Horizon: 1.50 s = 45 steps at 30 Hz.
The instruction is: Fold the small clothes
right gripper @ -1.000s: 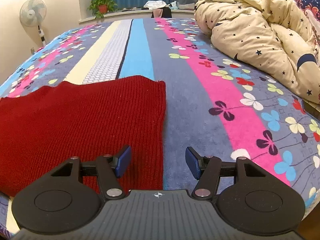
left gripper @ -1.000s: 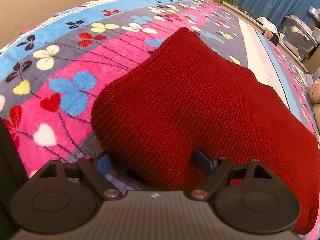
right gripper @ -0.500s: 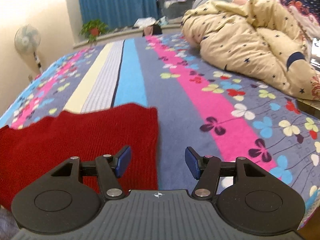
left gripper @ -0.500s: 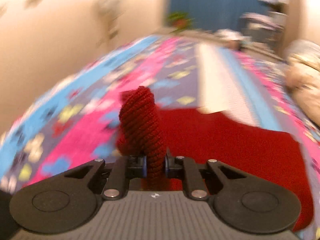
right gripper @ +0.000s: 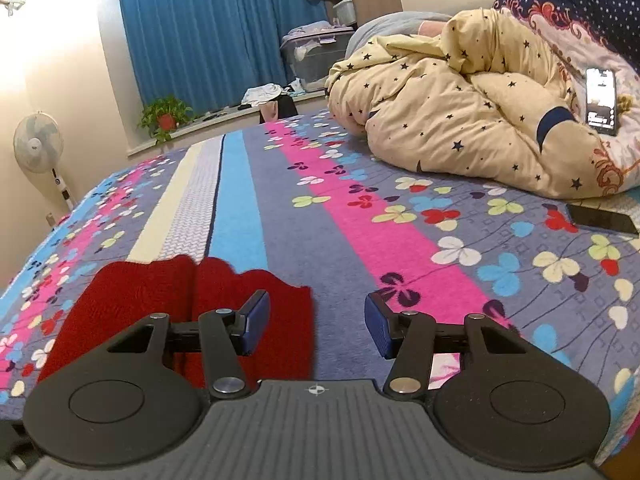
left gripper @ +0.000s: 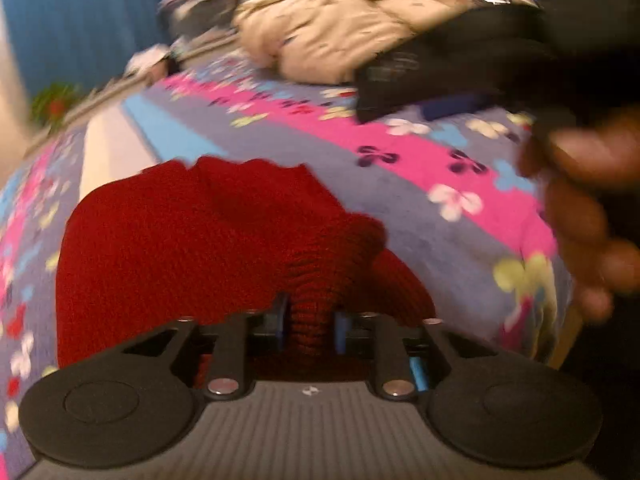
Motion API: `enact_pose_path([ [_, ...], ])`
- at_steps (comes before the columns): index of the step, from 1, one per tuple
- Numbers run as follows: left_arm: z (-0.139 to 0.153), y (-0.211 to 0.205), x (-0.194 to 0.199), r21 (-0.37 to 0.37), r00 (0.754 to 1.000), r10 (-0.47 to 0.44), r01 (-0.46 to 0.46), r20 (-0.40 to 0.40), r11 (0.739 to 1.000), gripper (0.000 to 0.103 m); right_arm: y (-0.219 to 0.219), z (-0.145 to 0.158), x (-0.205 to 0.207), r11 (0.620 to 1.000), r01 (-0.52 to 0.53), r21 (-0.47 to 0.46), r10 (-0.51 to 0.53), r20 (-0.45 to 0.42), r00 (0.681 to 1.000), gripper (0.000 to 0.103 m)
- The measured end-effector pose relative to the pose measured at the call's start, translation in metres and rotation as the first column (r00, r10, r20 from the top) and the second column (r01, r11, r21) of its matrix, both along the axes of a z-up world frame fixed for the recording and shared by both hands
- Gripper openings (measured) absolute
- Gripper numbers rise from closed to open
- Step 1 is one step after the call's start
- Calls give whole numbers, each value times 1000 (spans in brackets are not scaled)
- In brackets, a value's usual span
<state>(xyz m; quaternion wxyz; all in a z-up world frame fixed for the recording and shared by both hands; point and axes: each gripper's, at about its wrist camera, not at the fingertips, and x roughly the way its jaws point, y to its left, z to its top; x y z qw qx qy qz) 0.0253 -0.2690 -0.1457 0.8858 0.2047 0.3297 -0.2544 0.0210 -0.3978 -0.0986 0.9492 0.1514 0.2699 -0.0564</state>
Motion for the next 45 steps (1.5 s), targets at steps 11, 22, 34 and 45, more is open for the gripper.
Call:
enact_pose_path([
  [11, 32, 142, 4, -258, 969, 244, -242, -23, 935, 69, 39, -11, 22, 965, -231, 121, 238, -47, 970, 80],
  [22, 23, 210, 18, -230, 838, 520, -545, -164, 806, 69, 80, -40, 45, 945, -322, 59, 326, -259, 909, 80],
  [34, 19, 193, 10, -240, 846, 507, -533, -165, 811, 69, 57, -34, 30, 934, -316, 165, 345, -199, 917, 58],
  [45, 13, 204, 10, -242, 819, 542, -573, -186, 783, 70, 66, -15, 19, 934, -349, 68, 354, -79, 932, 60],
])
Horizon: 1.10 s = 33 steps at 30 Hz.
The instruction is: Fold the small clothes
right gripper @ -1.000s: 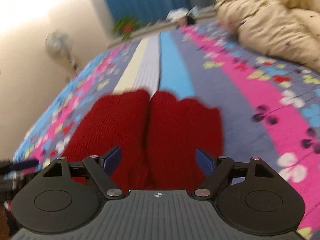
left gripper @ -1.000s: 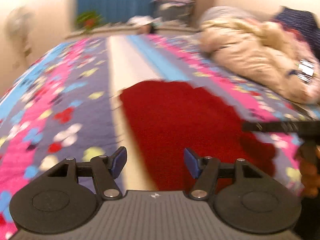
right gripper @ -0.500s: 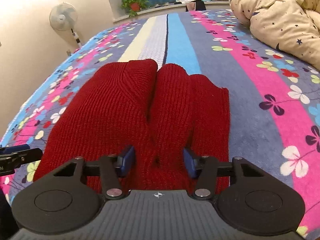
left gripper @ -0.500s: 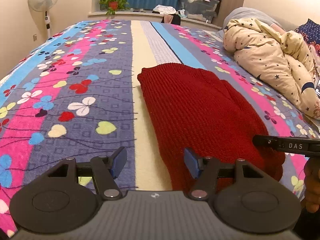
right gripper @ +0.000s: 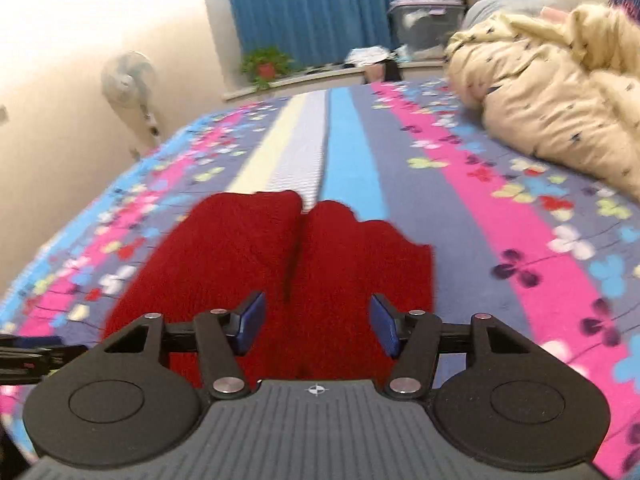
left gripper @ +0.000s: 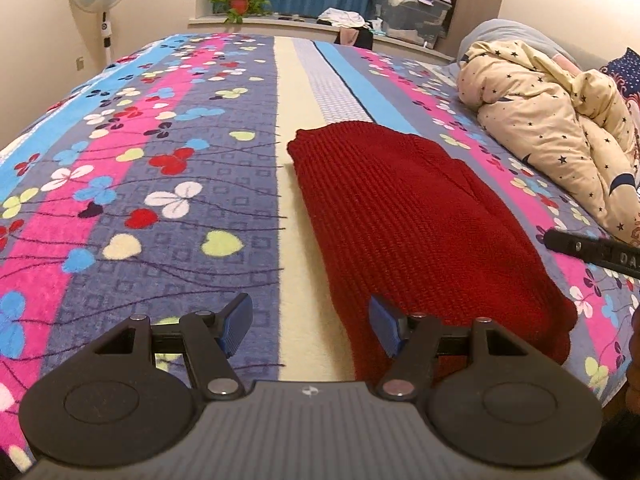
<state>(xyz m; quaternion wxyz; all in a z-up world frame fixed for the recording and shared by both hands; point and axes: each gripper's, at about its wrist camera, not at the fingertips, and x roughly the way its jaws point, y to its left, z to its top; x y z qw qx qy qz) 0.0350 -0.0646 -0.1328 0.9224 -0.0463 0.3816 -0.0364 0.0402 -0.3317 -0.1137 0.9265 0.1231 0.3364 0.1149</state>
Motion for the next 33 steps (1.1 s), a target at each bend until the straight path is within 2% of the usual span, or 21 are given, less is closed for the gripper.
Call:
enact_pose_path([
  [2, -2, 1, 1, 3, 1000, 14, -14, -7, 1000, 70, 7, -18, 9, 999, -44, -15, 42, -112, 993, 60],
  [3, -2, 2, 1, 4, 1000, 19, -19, -10, 1000, 70, 12, -23, 11, 998, -62, -34, 57, -132, 990, 60],
  [5, -2, 2, 1, 4, 1000, 24, -24, -15, 1000, 70, 21, -24, 10, 993, -93, -76, 83, -125, 989, 54],
  [6, -2, 2, 0, 5, 1000, 24, -24, -13, 1000, 70, 22, -22, 9, 991, -109, -72, 100, -115, 988, 34],
  [7, -2, 1, 0, 7, 1000, 24, -24, -11, 1000, 70, 22, -21, 8, 991, -122, -57, 115, -109, 987, 20],
  [8, -1, 1, -1, 9, 1000, 23, -23, -9, 1000, 70, 22, -18, 7, 992, -119, -51, 114, -102, 988, 19],
  [10, 0, 0, 1, 12, 1000, 25, -25, -6, 1000, 70, 17, -11, 3, 993, -118, -25, 116, -66, 991, 16],
  [11, 1, -1, 2, 11, 1000, 26, -26, -7, 1000, 70, 11, -5, 2, 993, -116, 16, 116, -40, 992, 15],
  [15, 14, -16, 11, -6, 1000, 0, 0, 19, 1000, 70, -38, 24, -18, 967, -102, 235, 69, 144, 987, 12],
  [16, 17, -20, 13, -11, 999, -9, 10, 31, 1000, 70, -47, 29, -23, 963, -95, 253, 53, 171, 984, 12],
  [18, 24, -30, 18, -34, 998, -36, 37, 52, 999, 75, -57, 33, -32, 971, -71, 229, 28, 183, 983, 12],
  [20, 25, -38, 20, -44, 996, -65, 68, 59, 997, 78, -64, 27, -34, 981, -34, 189, 14, 106, 994, 11],
  [22, 12, -48, 26, -54, 993, -120, 121, 20, 991, 79, -63, 4, -24, 995, -13, 103, 20, -73, 997, 11],
  [24, -9, -59, 33, -15, 983, -163, 163, -79, 987, 86, -58, -28, -14, 999, -1, 32, 10, -264, 965, 9],
  [25, -17, -64, 33, 12, 979, -175, 177, -108, 984, 87, -55, -31, -12, 1000, -8, 28, 16, -280, 960, 9],
  [27, -18, -68, 31, 62, 978, -188, 194, -91, 979, 89, -52, -26, -11, 999, -24, 28, 31, -251, 967, 11],
  [29, -11, -68, 32, 77, 975, -206, 212, -80, 974, 89, -62, -19, -11, 995, 24, 98, -2, -221, 975, 20],
  [31, -2, -59, 39, 48, 975, -210, 213, -71, 976, 88, -73, -13, -9, 984, 93, 153, -66, -174, 982, 53],
  [33, 8, -46, 51, -8, 980, -193, 192, -43, 981, 89, -82, -5, -5, 970, 159, 181, -142, -106, 984, 62],
])
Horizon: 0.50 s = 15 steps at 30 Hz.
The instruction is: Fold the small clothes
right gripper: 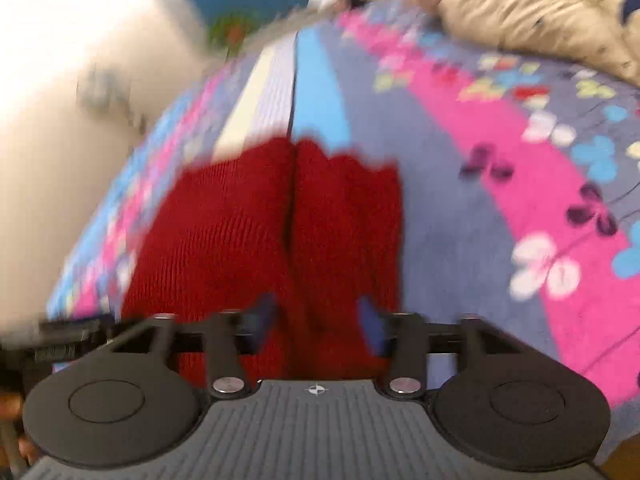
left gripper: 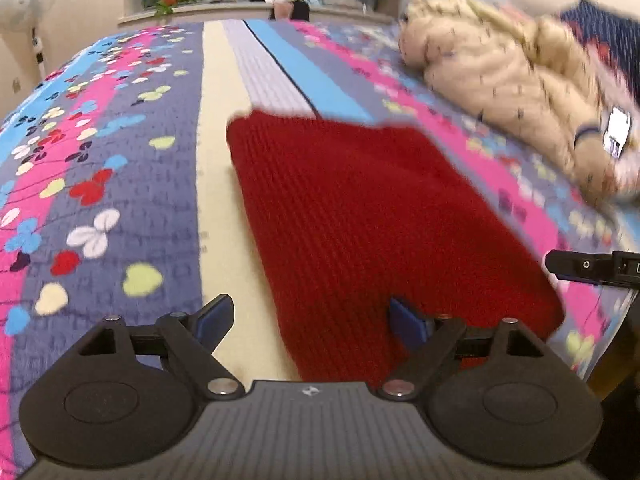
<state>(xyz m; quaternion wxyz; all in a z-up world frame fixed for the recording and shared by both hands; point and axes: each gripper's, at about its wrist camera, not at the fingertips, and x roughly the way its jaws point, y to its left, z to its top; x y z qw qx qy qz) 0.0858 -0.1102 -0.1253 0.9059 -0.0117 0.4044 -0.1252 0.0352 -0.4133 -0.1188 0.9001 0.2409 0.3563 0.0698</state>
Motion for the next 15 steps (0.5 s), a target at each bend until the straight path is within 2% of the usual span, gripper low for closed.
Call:
enact_pose_path([
  [2, 8, 13, 15, -52, 999, 47, -46, 10, 998, 90, 4, -1, 13, 1000, 26, 15, -27, 24, 999, 67],
  [3, 11, 20, 27, -83, 997, 80, -80, 0, 993, 92, 7, -5, 21, 1000, 24, 15, -24, 12, 1000, 72],
  [5, 11, 32, 52, -153, 991, 127, -132, -40, 979, 92, 17, -18, 38, 1000, 11, -19, -12, -53, 999, 73],
  [7, 4, 41, 81, -223, 987, 112, -137, -119, 965, 92, 25, -32, 52, 999, 5, -54, -12, -129, 992, 74],
  [9, -8, 40, 104, -248, 978, 77, -124, -191, 961, 92, 26, -41, 54, 999, 22, -50, -30, -168, 985, 80],
  [12, -26, 40, 125, -291, 971, 61, -128, -229, 948, 93, 21, -46, 56, 998, 59, -22, -62, -190, 980, 81],
  [15, -44, 39, 143, -393, 960, 21, -135, -280, 910, 95, 20, -54, 59, 996, 83, -16, -84, -241, 967, 80],
])
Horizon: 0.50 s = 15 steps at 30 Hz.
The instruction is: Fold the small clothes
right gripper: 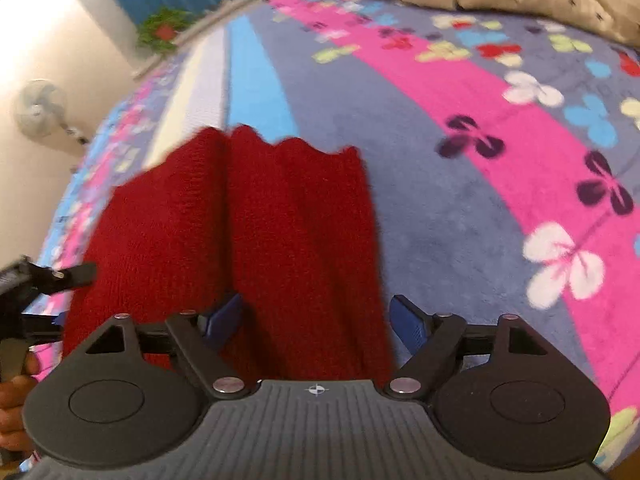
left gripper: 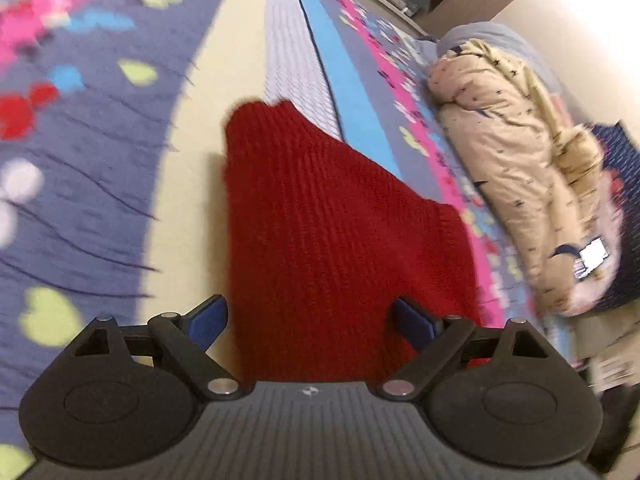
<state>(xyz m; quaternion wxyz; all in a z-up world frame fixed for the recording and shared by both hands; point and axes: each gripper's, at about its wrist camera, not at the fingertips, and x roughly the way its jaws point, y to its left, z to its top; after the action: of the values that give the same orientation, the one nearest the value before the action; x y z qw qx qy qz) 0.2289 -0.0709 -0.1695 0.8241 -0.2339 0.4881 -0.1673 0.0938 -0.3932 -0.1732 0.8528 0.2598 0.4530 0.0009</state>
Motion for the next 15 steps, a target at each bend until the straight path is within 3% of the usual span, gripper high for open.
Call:
enact_pose_path([
  [2, -10, -3, 8, -25, 999, 17, -18, -32, 1000, 95, 0, -6, 3, 999, 5, 39, -5, -3, 1000, 78],
  [4, -18, -3, 14, -56, 997, 35, -38, -62, 998, 94, 1, -5, 3, 998, -8, 60, 7, 6, 1000, 62],
  [5, -18, -3, 16, -56, 997, 43, -47, -68, 997, 89, 4, -2, 2, 998, -8, 59, 7, 11, 1000, 61],
  [8, -6, -2, 15, -28, 998, 36, -38, -43, 999, 66, 11, 9, 0, 1000, -3, 25, 1, 56, 998, 42],
  [10, 11, 0, 13, -9, 1000, 14, -14, -14, 1000, 61, 18, 21, -1, 1000, 11, 7, -12, 109, 994, 28],
  [13, 44, 10, 11, 33, 998, -1, -1, 67, 999, 60, 44, 41, 1, 999, -40, -13, 41, 231, 972, 26],
  [15, 65, 28, 14, 63, 992, 17, -24, 123, 998, 60, 64, 46, 12, 997, -75, -11, 75, 265, 961, 26],
])
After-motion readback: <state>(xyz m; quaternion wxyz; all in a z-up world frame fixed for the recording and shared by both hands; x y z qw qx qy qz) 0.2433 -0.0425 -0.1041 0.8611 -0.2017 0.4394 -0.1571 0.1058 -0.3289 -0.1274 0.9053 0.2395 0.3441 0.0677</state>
